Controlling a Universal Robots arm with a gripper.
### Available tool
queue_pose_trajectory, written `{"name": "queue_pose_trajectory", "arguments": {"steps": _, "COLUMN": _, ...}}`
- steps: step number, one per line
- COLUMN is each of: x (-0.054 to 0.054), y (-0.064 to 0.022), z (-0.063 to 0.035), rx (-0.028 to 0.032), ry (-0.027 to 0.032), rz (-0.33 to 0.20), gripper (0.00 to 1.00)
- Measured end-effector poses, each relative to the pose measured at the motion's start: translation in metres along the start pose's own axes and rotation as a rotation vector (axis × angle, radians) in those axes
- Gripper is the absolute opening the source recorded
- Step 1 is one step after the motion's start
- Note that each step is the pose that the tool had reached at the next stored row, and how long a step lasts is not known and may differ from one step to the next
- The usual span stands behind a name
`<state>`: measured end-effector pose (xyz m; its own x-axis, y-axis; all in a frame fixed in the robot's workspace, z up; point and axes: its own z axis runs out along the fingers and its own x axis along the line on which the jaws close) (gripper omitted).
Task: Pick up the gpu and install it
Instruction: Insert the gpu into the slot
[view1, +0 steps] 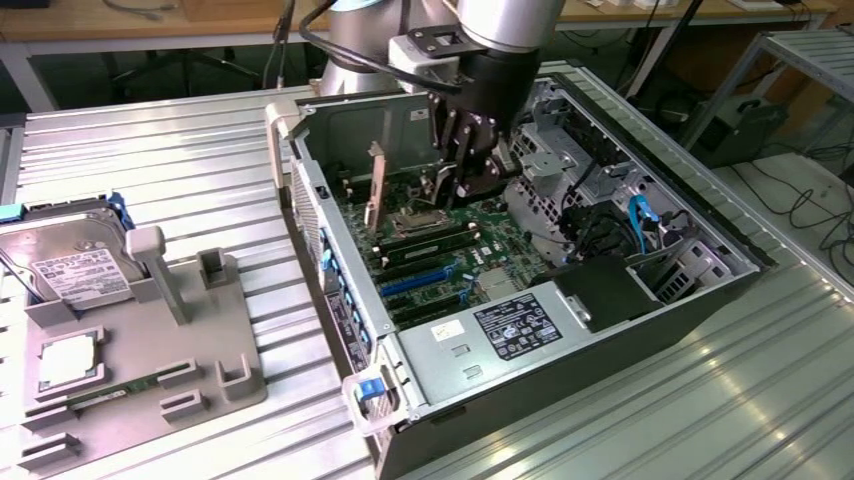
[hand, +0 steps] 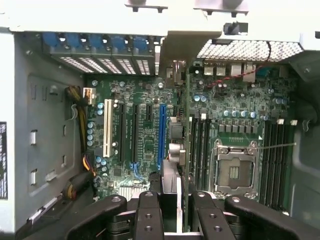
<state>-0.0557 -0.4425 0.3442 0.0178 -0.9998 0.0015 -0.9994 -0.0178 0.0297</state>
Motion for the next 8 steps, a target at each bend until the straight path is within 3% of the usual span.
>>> {"name": "queue_pose_trajectory", "arguments": {"steps": 8, "x": 0.0, "y": 0.0018, "z": 0.0147, "rx": -0.0001, "ry": -0.0004, "rz": 0.018, "gripper": 0.28}}
